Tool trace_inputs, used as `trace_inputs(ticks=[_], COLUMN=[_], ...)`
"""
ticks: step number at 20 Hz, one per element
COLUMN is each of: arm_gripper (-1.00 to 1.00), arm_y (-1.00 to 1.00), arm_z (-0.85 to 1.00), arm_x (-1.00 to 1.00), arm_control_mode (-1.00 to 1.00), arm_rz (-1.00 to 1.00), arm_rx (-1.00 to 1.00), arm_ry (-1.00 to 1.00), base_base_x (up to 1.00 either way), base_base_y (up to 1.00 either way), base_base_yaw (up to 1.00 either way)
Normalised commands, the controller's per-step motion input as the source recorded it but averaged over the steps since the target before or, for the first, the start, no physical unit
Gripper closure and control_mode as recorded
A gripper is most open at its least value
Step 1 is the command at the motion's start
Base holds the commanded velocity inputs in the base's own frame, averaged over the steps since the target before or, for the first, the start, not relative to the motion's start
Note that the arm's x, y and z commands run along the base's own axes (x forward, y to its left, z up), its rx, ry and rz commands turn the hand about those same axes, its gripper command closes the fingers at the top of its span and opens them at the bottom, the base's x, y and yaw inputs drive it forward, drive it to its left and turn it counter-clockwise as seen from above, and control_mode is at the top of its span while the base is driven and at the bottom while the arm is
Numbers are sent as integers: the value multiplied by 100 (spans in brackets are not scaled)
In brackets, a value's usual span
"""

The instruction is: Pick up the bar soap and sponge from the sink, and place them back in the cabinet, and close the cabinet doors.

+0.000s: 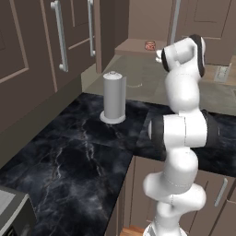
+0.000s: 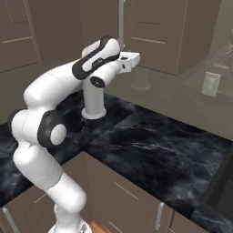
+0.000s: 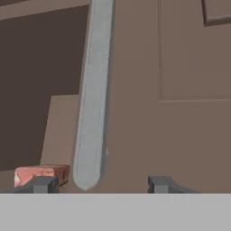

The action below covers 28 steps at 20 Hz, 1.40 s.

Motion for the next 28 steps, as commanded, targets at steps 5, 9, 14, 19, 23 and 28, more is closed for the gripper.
trace_inputs(ticks=[5, 9, 14, 19, 23, 28], arm_gripper=[-100, -100, -100, -100, -100, -100], arm_y=[-9, 0, 0, 1, 6, 7], arm_z=[0, 0, 0, 0, 0, 0], arm_x=[23, 4, 0, -4, -14, -24], arm_control_mode=[-100, -100, -100, -100, -100, -100], arm_rz=[-9, -7, -4, -2, 0, 0], arm_rx=[0, 0, 0, 0, 0, 0], arm_ry=[0, 0, 0, 0, 0, 0], base_base_x=[0, 0, 0, 0, 0, 0], base_base_y=[0, 0, 0, 0, 0, 0], base_base_yaw=[0, 0, 0, 0, 0, 0])
